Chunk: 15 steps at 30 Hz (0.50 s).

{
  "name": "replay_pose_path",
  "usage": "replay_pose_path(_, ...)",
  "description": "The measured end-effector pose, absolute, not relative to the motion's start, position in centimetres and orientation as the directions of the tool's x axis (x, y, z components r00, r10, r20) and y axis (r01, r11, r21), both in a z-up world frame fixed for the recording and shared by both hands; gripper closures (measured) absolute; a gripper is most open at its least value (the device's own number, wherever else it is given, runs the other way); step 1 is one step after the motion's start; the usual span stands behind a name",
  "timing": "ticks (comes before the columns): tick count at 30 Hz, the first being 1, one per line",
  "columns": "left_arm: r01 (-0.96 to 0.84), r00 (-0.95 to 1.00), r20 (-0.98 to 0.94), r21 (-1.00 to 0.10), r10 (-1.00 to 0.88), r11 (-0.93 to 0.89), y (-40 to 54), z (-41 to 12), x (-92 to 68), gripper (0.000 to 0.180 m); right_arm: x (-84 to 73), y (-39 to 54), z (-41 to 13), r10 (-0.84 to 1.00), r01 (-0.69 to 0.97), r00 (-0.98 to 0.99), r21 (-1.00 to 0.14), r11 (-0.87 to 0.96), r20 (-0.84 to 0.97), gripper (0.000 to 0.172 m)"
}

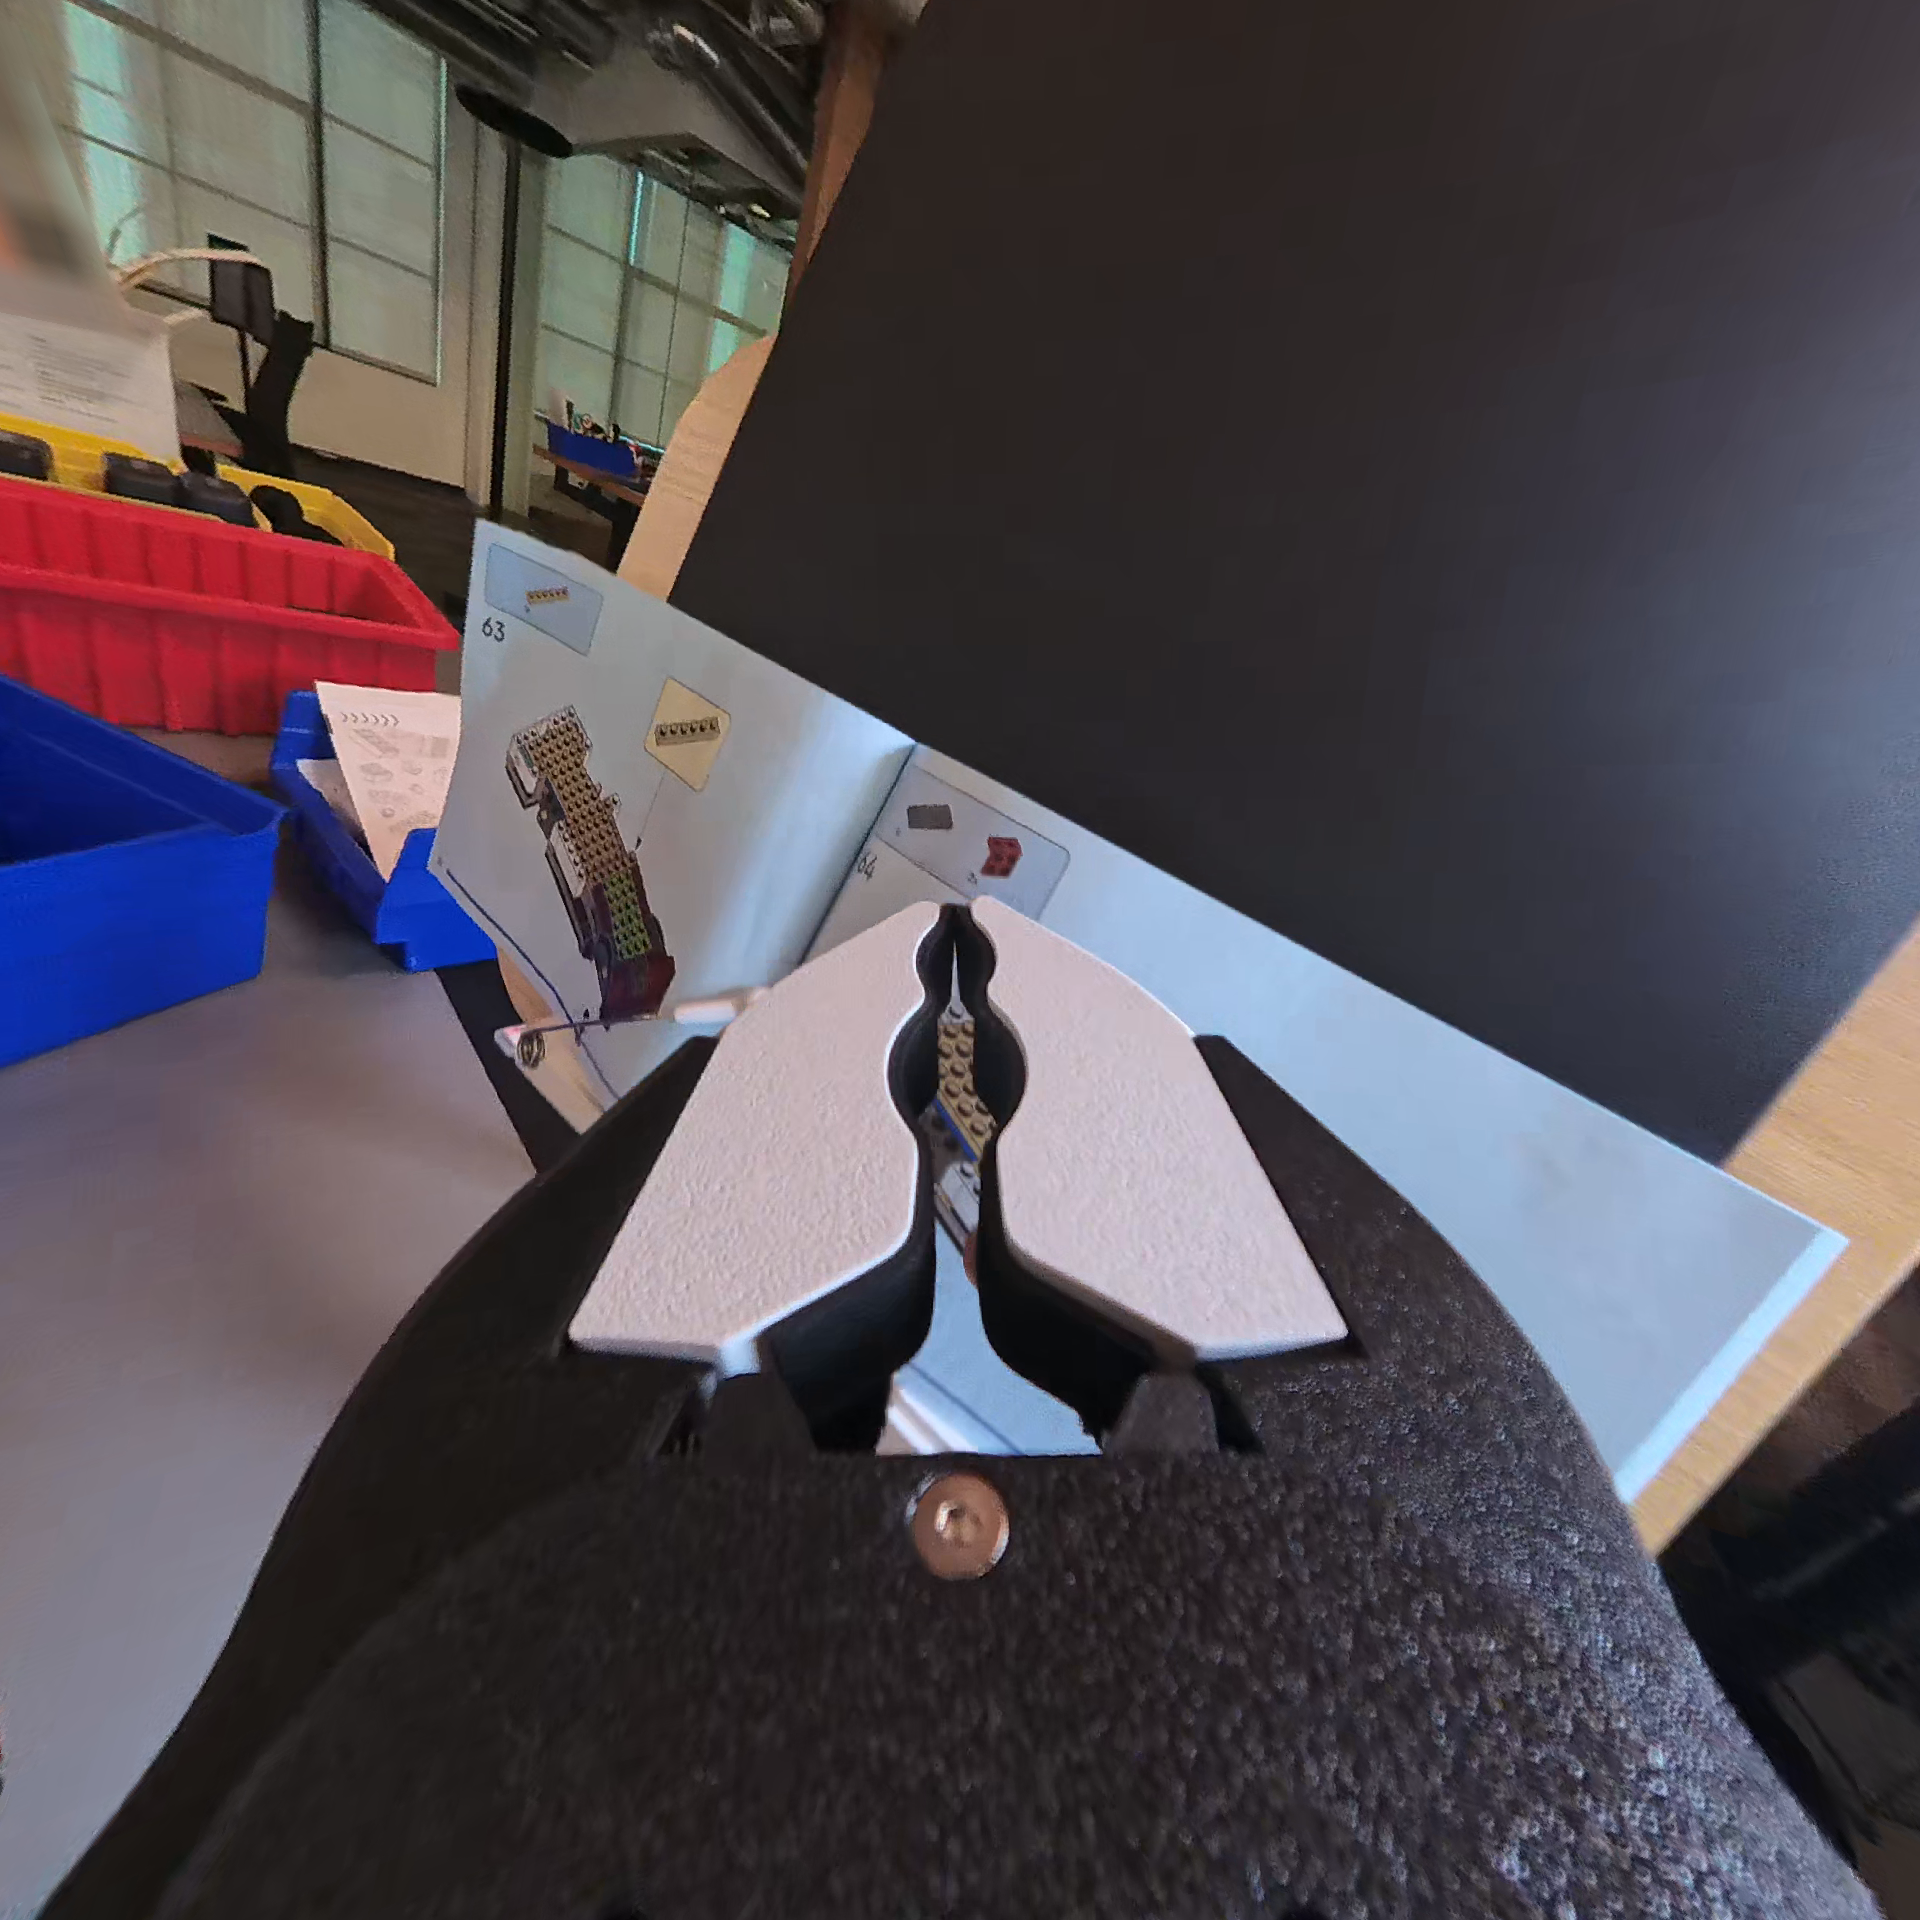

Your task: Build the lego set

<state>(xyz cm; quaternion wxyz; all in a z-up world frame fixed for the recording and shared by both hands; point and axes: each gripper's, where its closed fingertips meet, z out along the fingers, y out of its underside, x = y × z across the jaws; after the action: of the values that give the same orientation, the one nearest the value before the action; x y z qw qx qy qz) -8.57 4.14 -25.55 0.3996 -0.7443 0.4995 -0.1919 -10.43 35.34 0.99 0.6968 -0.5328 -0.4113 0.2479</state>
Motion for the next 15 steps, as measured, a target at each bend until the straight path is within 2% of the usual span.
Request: replay_pose_path(15, -0.569, 0.399, -0.075, -0.802, -0.914, -0.183, 3.6, -25.2, -8.5, 0.107, -11.9, 36.1, 1.0, 0.773, 0.108, 0.557, -0.949, 0.297, 0.305, 0.172)
